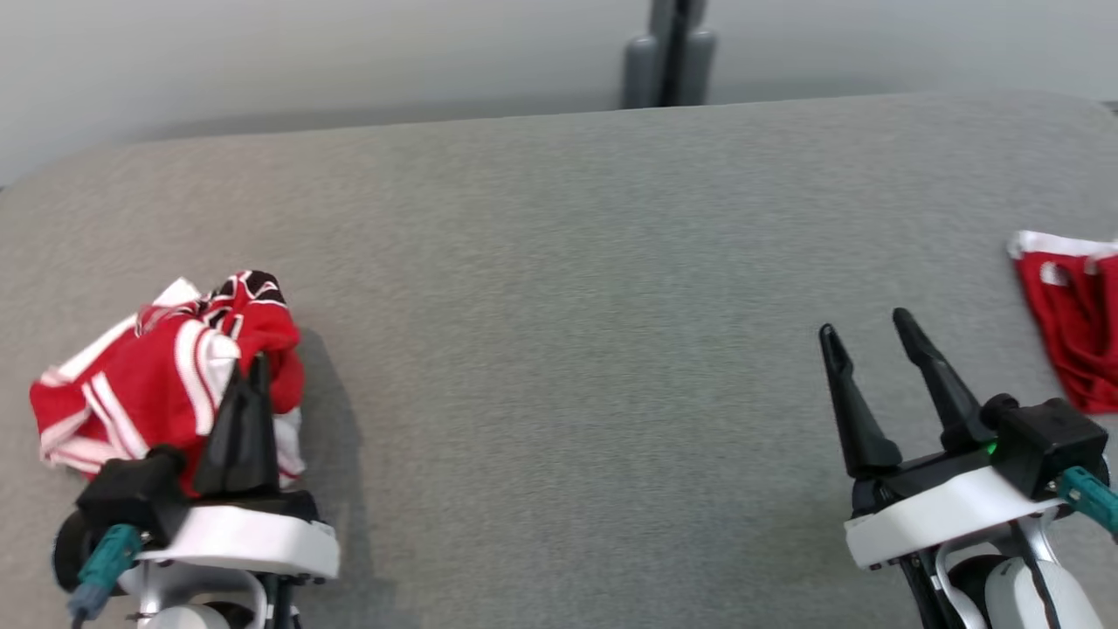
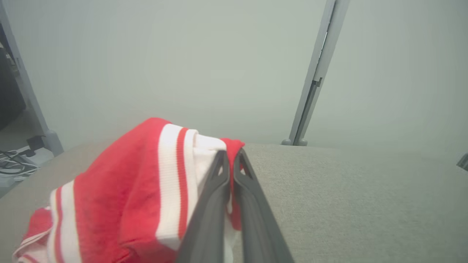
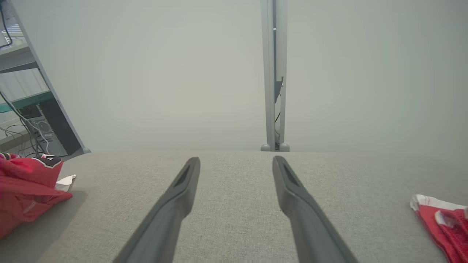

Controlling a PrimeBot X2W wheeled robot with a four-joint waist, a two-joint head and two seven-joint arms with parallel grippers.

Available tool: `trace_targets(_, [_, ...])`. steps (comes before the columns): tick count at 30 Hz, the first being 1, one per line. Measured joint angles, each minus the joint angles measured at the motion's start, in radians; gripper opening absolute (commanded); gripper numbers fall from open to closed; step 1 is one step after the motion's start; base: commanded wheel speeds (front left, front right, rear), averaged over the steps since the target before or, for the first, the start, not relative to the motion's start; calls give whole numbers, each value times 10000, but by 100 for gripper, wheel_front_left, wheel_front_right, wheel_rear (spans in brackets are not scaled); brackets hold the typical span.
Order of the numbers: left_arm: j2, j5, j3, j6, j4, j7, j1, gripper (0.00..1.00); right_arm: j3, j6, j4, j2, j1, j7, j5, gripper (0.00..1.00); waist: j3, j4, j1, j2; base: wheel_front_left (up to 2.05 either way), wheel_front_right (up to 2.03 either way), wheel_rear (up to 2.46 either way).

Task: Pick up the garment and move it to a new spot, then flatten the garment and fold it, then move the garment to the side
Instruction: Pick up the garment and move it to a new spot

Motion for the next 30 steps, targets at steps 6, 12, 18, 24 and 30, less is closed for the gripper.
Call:
trace_targets(6, [12,75,-704,-477,109,403,-557,0,159,0,236,6,-1,-236,92,100,-127,-1127,0,0,0,0,0])
trace_targets(12, [-320,228,-1603,-976,1003,527,-1638,0,334,-2,416,2,4,-439,395,100,-61,-2321,0,0,0,0,0])
trace_targets(18, [-683,178,-2151,-1427,2594,602,-2519,0,359,-2,598,-2,14,-665,731,100,281,-3340,0,0,0,0,0])
trace_targets(24, [-968,-128,-2623,-1962,4126,499,-3061,44,337,-2,823,2,42,-941,982,100,940,-3781,0,0,0,0,0])
trace_targets(30, [-1101,-203,-3041,-2259,4351,33,-3364,100,36,0,986,0,11,-1062,982,100,1064,-3598,0,0,0,0,0])
